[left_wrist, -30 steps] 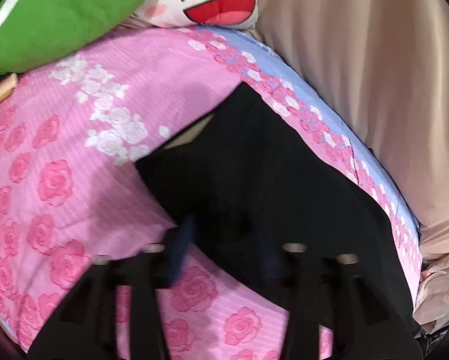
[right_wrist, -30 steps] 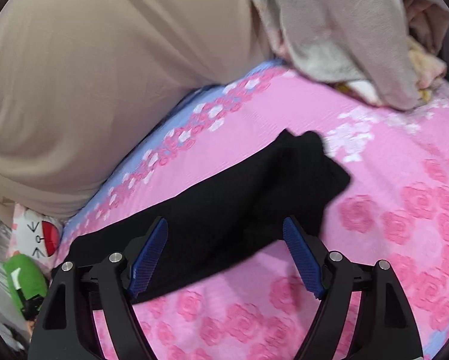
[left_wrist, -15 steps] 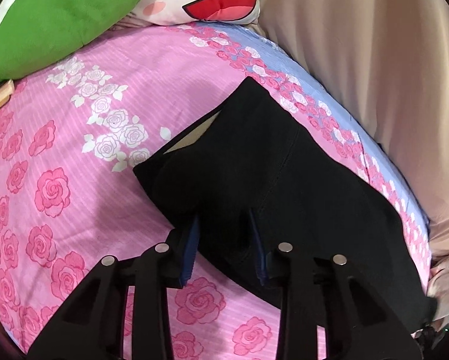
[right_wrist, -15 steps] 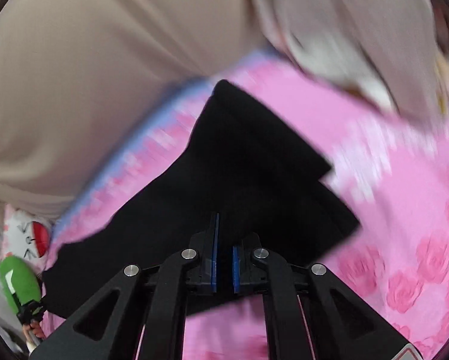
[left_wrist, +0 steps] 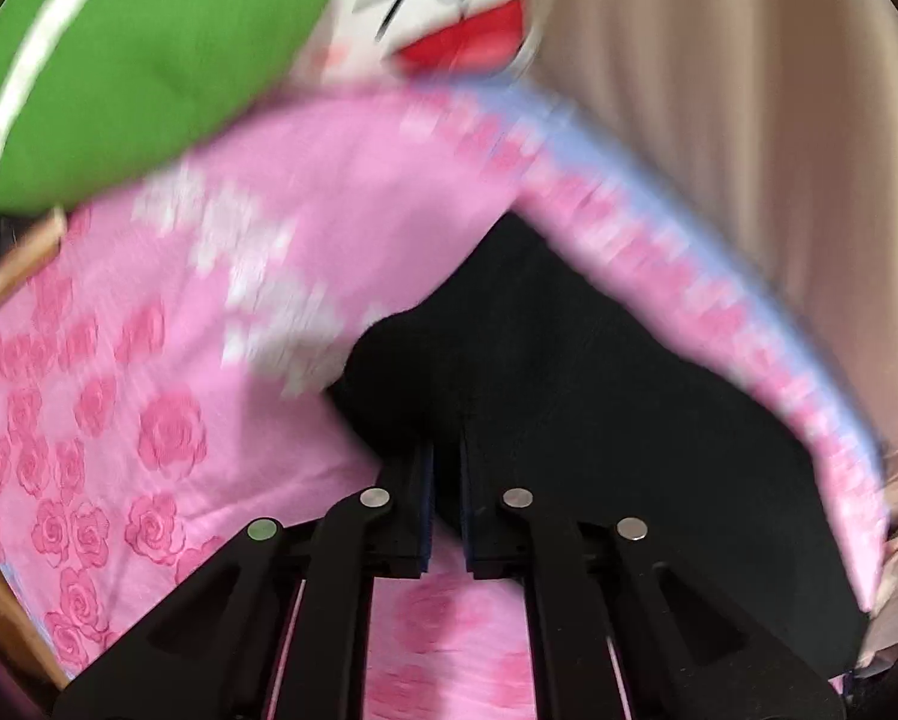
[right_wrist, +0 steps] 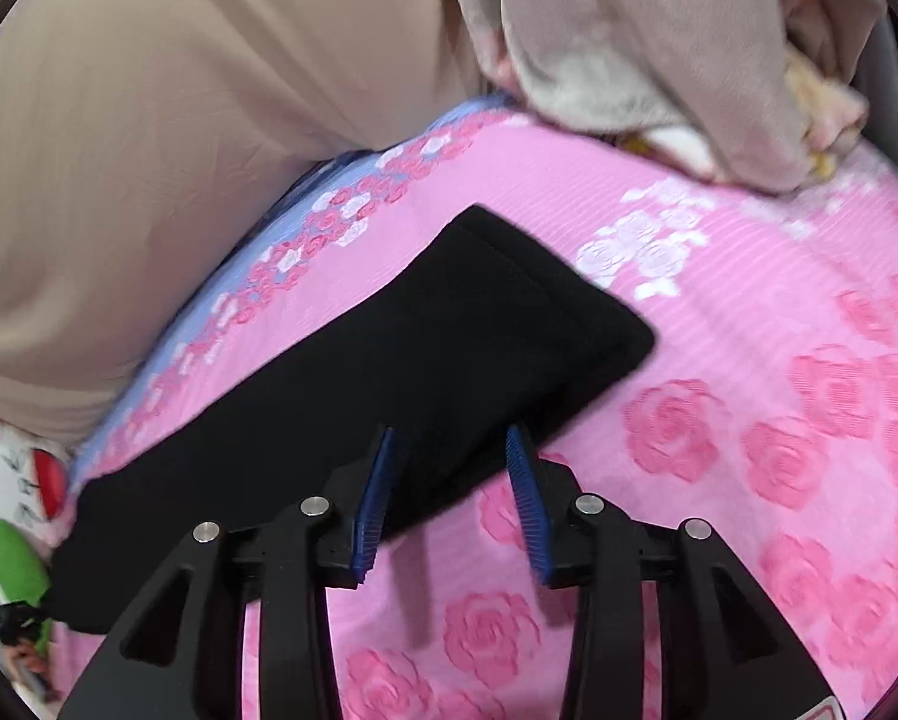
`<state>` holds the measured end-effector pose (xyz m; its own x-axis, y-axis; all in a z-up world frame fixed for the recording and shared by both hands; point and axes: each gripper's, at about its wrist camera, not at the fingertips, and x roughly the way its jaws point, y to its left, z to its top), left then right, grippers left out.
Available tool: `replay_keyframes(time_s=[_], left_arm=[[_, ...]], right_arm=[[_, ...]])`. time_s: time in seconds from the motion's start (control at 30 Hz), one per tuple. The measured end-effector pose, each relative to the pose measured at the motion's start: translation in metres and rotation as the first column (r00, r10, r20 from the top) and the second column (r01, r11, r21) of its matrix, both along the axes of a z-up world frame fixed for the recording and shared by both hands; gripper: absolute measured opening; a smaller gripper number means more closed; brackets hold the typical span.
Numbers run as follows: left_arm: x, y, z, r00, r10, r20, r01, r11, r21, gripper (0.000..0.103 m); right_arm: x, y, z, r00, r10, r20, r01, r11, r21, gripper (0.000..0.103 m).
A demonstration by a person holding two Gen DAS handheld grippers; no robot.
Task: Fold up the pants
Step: 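Lift the waistband with both grippers and fold the pants over lengthwise, then lower the folded edge onto the pants and open both grippers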
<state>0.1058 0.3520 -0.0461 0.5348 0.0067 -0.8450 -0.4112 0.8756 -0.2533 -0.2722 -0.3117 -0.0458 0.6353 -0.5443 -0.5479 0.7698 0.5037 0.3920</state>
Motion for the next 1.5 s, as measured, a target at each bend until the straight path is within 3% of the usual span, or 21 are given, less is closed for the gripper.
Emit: replay_keyframes(time_s=[0.13,0.27,0.33,0.37,0.4,0.43,0.47,0.6,0.63,0.7,0.8,0.87,0.93,0.97,1.0,1.1,1.2,1.27,1.33,1.4,1.5], left_arm=[[-0.025,-0.01,0.015,0.999,-0.01,0.04,0.008,0.999,0.053,0.012],[-0.04,-0.024,0.044,0.997,0.01,0.081,-0.017,0.996,0.088,0.013],[-0.044,-0.042,0.063,0.992,0.02,0.128,-0.042,0.984,0.174,0.013],[-0.046,-0.051,0.071,0.988,0.023,0.152,-0.055,0.976,0.213,0.015],[-0.047,-0.062,0.078,0.983,0.026,0.181,-0.073,0.964,0.258,0.018],[-0.046,-0.067,0.08,0.98,0.031,0.196,-0.085,0.957,0.276,0.03],[-0.042,-0.07,0.08,0.979,0.026,0.202,-0.086,0.952,0.294,0.038],[-0.017,-0.073,0.047,0.995,-0.04,0.095,0.012,0.962,0.274,0.039],[-0.011,-0.069,0.031,0.998,-0.034,0.048,0.021,0.965,0.263,0.039],[-0.012,-0.063,0.013,0.999,-0.032,0.012,0.028,0.967,0.253,0.038],[-0.015,-0.048,-0.006,0.999,-0.035,-0.006,0.036,0.969,0.243,0.041],[-0.017,-0.046,-0.007,0.998,-0.055,0.004,0.052,0.967,0.25,0.041],[-0.016,-0.048,-0.009,0.997,-0.074,0.01,0.068,0.962,0.265,0.041],[-0.016,-0.049,-0.01,0.997,-0.08,0.015,0.073,0.958,0.276,0.042],[-0.016,-0.051,-0.011,0.996,-0.083,0.021,0.073,0.955,0.288,0.042],[-0.015,-0.055,-0.011,0.996,-0.079,0.03,0.066,0.949,0.309,0.043],[-0.012,-0.057,-0.011,0.997,-0.074,0.032,0.059,0.942,0.331,0.044],[-0.012,-0.057,-0.011,0.997,-0.074,0.034,0.058,0.94,0.337,0.045],[-0.013,-0.058,-0.012,0.996,-0.077,0.037,0.059,0.938,0.343,0.045],[-0.015,-0.058,-0.012,0.996,-0.077,0.042,0.058,0.938,0.342,0.046],[-0.014,-0.06,-0.012,0.996,-0.072,0.045,0.052,0.936,0.349,0.046]], right_arm=[[0.001,0.033,0.031,0.997,-0.052,-0.05,0.045,0.989,-0.142,0.041],[0.064,0.076,0.084,0.976,0.212,-0.055,-0.219,0.95,-0.223,0.064],[0.115,0.097,0.101,0.92,0.385,-0.065,-0.39,0.894,-0.221,0.065],[0.159,0.113,0.108,0.857,0.509,-0.084,-0.514,0.833,-0.205,0.065],[0.181,0.125,0.109,0.823,0.562,-0.088,-0.567,0.799,-0.199,0.065],[0.21,0.136,0.11,0.778,0.622,-0.09,-0.627,0.756,-0.187,0.065],[0.252,0.15,0.108,0.702,0.705,-0.098,-0.711,0.687,-0.15,0.065],[0.38,0.183,0.086,0.55,0.825,-0.131,-0.833,0.554,-0.006,0.063],[0.41,0.188,0.078,0.537,0.832,-0.14,-0.838,0.546,0.028,0.063],[0.456,0.19,0.065,0.52,0.838,-0.167,-0.84,0.537,0.079,0.045],[0.506,0.191,0.046,0.506,0.838,-0.206,-0.83,0.538,0.146,0.045],[0.525,0.195,0.03,0.476,0.837,-0.269,-0.827,0.53,0.187,0.046],[0.532,0.204,0.018,0.42,0.862,-0.282,-0.844,0.486,0.227,0.047],[0.532,0.212,0.014,0.392,0.872,-0.293,-0.858,0.462,0.226,0.04],[0.534,0.218,0.012,0.377,0.868,-0.322,-0.868,0.453,0.204,0.022],[0.547,0.228,0.011,0.408,0.821,-0.4,-0.862,0.49,0.127,0.006],[0.562,0.21,0.018,0.491,0.792,-0.364,-0.828,0.554,0.088,0.0],[0.566,0.2,0.023,0.568,0.726,-0.388,-0.781,0.624,0.024,0.0],[0.548,0.192,0.037,0.63,0.712,-0.31,-0.751,0.66,-0.009,0.001],[0.527,0.201,0.044,0.609,0.752,-0.252,-0.779,0.626,-0.016,0.006],[0.499,0.237,0.036,0.499,0.813,-0.3,-0.856,0.517,-0.024,0.006]])
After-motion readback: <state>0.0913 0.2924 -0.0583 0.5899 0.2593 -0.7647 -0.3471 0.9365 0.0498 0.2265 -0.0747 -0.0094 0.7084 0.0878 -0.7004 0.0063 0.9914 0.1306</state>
